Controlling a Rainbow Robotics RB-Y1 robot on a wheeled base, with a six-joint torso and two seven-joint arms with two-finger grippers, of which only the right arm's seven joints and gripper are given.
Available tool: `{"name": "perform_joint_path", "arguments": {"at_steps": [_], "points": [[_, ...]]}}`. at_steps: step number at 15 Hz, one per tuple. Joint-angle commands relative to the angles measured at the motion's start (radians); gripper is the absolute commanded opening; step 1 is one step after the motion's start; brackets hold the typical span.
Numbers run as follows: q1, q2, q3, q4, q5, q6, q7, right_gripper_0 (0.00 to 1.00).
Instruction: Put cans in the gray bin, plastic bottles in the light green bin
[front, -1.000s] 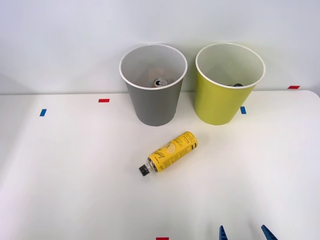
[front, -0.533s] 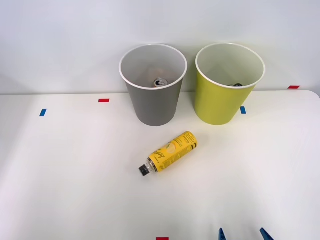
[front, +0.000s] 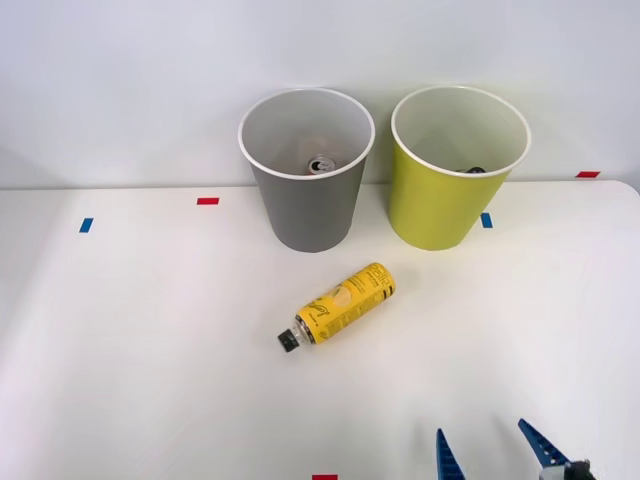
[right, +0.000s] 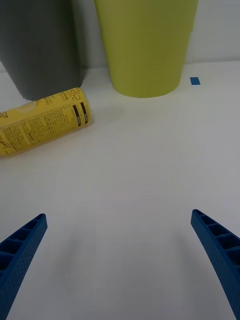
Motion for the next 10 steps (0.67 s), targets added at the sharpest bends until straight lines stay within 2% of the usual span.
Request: {"name": "perform_joint_path", "arguments": {"at_steps": [1, 5, 8, 10], "points": [[-0.11, -0.085, 0.021, -0.111, -0.036, 0.25, -0.074, 1.0], [-0.245, -0.117, 0.028, -0.211, -0.091, 0.579, -0.343, 1.0], [-0.39, -0.112, 0.022, -0.297, -0.219, 0.878, -0.548, 1.0], [-0.511, -0.106, 0.012, -0.303, -0.284, 1.029, -0.723, 1.0]]}}
